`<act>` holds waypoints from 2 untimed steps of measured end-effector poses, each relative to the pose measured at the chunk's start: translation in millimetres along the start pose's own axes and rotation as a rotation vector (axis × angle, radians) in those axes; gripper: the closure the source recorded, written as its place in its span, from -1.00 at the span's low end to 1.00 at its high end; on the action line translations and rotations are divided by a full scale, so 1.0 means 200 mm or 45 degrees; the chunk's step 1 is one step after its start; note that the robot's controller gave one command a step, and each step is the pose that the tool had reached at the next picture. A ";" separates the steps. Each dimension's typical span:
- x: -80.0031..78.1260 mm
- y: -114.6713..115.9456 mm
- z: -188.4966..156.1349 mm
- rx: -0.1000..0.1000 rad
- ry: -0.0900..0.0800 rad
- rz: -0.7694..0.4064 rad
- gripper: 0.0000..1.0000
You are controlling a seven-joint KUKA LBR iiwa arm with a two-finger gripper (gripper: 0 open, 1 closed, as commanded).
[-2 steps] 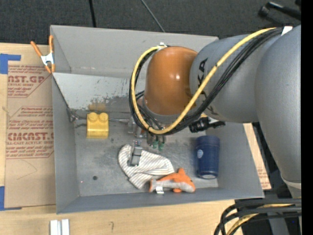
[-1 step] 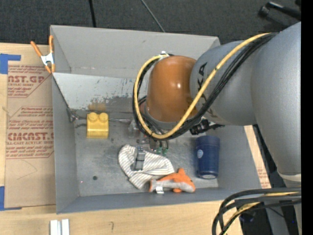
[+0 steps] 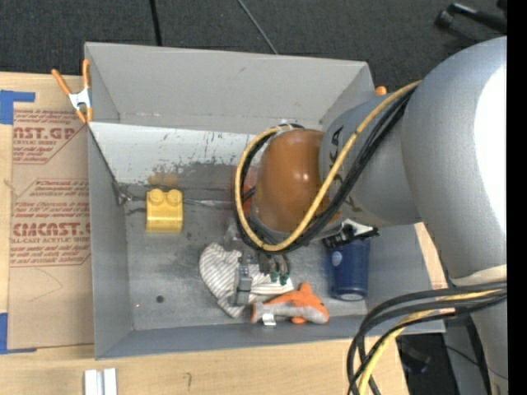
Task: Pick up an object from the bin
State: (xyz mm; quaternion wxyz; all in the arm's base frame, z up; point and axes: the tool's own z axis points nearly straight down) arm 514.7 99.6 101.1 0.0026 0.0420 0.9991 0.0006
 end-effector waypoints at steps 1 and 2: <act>-0.10 -0.14 0.15 0.000 0.005 0.076 1.00; -0.10 -0.14 0.15 0.000 0.005 0.075 1.00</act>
Offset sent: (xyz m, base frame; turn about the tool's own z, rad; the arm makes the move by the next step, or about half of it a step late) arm 0.0000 0.0000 0.0000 0.0000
